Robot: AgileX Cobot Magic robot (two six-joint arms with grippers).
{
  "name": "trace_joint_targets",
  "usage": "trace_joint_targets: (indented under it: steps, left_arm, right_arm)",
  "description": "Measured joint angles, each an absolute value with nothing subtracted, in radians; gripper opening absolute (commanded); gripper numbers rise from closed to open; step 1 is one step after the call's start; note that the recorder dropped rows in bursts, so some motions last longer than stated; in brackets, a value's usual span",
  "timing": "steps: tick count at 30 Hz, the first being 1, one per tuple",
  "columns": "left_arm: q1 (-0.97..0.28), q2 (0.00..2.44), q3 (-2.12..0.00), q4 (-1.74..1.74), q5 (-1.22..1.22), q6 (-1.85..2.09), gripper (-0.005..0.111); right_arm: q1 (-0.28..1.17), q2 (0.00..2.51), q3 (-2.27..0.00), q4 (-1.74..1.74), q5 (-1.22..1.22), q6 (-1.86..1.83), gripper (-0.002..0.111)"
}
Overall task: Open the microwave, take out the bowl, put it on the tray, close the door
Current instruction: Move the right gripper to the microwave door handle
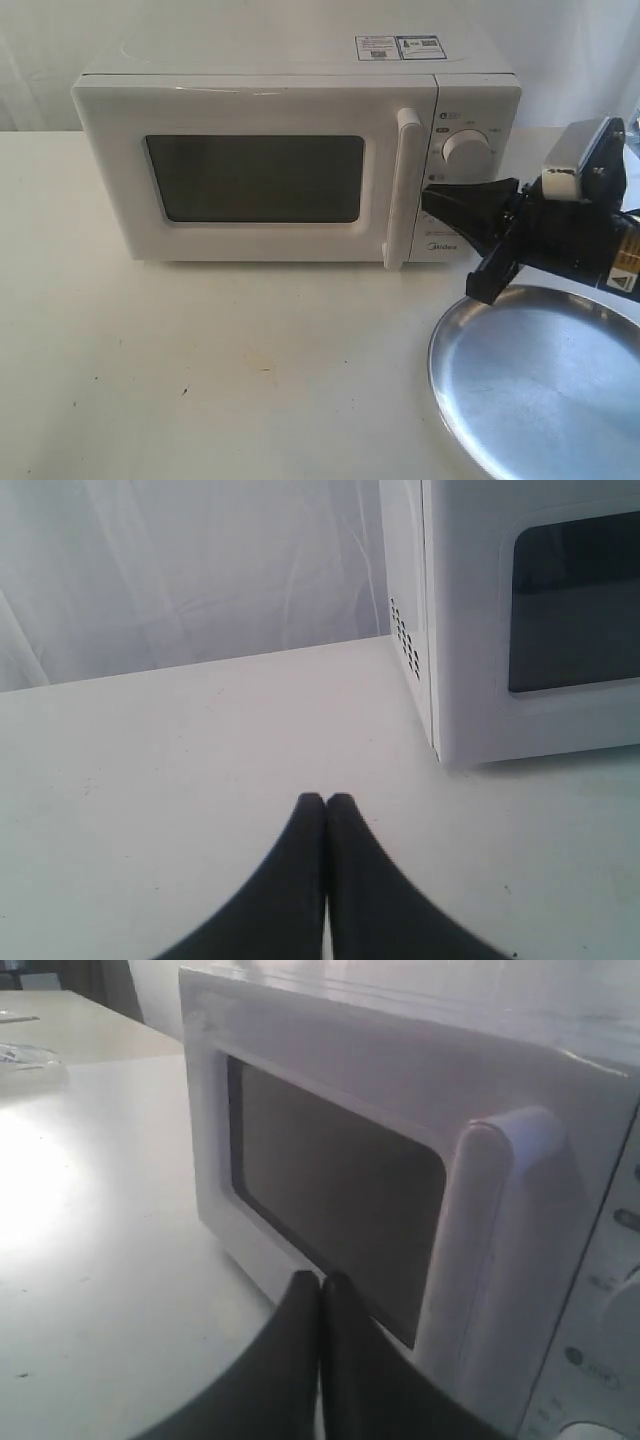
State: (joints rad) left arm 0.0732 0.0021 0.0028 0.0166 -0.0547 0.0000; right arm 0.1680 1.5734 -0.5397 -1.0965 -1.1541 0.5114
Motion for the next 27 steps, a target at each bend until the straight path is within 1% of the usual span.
trace_joint_targets:
  steps: [5, 6, 7, 9, 11, 12, 15, 18, 21, 27]
  left_arm:
    - [0.073, 0.002, 0.003, 0.017, -0.055, 0.000, 0.000]
    - [0.073, 0.002, 0.003, 0.017, -0.055, 0.000, 0.000]
    - [0.073, 0.002, 0.003, 0.017, -0.055, 0.000, 0.000]
    - [0.073, 0.002, 0.003, 0.017, -0.055, 0.000, 0.000]
    - [0.073, 0.002, 0.003, 0.017, -0.055, 0.000, 0.000]
    - [0.073, 0.002, 0.003, 0.017, -0.055, 0.000, 0.000]
    - [0.073, 0.002, 0.003, 0.017, -0.055, 0.000, 0.000]
    - [0.073, 0.002, 0.003, 0.017, -0.055, 0.000, 0.000]
    - [0.073, 0.002, 0.003, 0.017, -0.055, 0.000, 0.000]
    - [0.073, 0.002, 0.003, 0.017, -0.055, 0.000, 0.000]
  right_arm:
    - [0.117, 1.660, -0.616, -1.038, -1.155, 0.505, 0.000]
    - [0.114, 1.664, -0.620, -1.024, -1.155, 0.505, 0.004]
    - [0.113, 1.666, -0.628, -1.013, -1.155, 0.505, 0.009]
    - [0.112, 1.666, -0.628, -1.015, -1.155, 0.507, 0.032]
    - [0.112, 1.668, -0.635, -1.029, -1.153, 0.505, 0.046]
    - [0.112, 1.668, -0.650, -1.043, -1.153, 0.519, 0.049]
    - [0.112, 1.668, -0.700, -1.133, -1.153, 0.602, 0.049]
    - [0.148, 1.681, -0.743, -1.187, -1.114, 0.640, 0.049]
    - [0.180, 1.709, -0.759, -1.206, -1.057, 0.642, 0.049]
    - [0.180, 1.750, -0.793, -1.210, -1.041, 0.642, 0.049]
